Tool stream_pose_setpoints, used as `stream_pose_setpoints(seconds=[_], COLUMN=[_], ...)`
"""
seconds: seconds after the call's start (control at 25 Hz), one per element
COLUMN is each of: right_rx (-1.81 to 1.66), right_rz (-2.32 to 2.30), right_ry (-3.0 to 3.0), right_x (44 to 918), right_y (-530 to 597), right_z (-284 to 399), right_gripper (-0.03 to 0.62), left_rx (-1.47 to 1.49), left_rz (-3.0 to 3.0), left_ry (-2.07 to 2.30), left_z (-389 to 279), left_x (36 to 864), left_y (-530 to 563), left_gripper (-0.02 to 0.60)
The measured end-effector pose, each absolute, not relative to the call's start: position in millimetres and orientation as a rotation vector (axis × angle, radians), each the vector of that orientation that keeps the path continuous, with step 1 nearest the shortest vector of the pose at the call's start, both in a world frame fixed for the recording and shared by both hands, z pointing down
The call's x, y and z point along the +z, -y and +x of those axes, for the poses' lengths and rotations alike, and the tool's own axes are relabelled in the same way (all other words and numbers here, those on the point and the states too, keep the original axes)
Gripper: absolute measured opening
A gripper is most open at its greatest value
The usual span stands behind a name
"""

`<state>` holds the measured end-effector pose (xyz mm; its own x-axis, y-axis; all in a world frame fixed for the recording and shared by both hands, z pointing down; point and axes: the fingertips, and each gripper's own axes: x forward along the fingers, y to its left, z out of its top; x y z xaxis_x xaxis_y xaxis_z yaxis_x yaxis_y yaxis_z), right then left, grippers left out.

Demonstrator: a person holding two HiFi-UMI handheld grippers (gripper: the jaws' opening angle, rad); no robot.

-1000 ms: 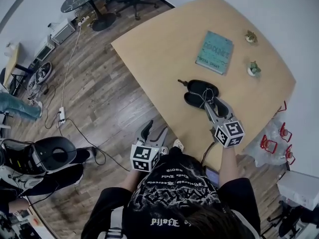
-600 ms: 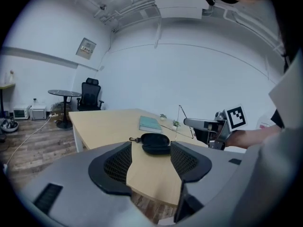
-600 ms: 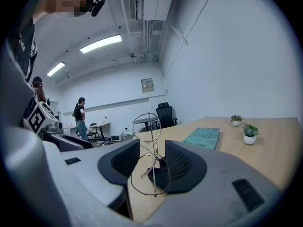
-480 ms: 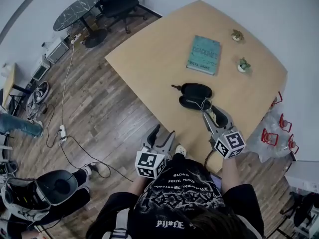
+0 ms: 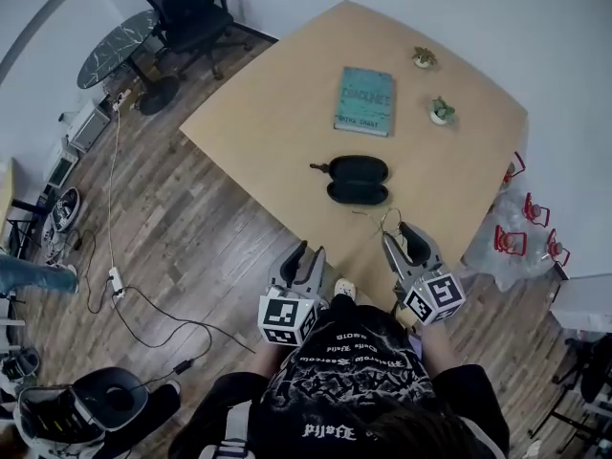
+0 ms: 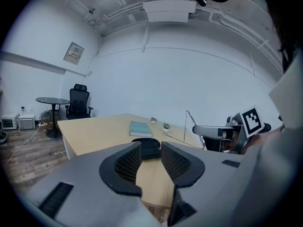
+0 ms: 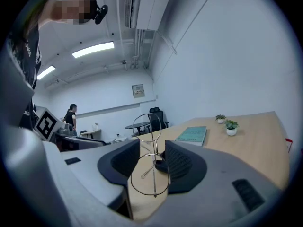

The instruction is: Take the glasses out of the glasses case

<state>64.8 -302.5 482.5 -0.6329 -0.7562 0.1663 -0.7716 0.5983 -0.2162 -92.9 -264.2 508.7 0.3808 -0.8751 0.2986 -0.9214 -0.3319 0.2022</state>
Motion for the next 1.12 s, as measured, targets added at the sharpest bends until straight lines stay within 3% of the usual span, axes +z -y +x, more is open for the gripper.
stream_pose_setpoints(seconds=[0.12,0.36,1.12], right_rx=[0.424,0.502,0.46], right_rz=[1.315,1.433,1.519], right_ry=[2.747,2.707,2.663], right_x=[487,499,495], right_y=[288,263,241], right_z=[61,67,73], right_gripper=[0.17,0.17,0.155], left_rx=[0.197,0.187,0.158], left_rz=[2.32,2.326,2.335], left_ry=[1.555,1.494,1.484], left_z=[-92,-88,-92], left_x=[510,515,512], left_y=[261,252,232], left_gripper=[0.07,0.005,0.004])
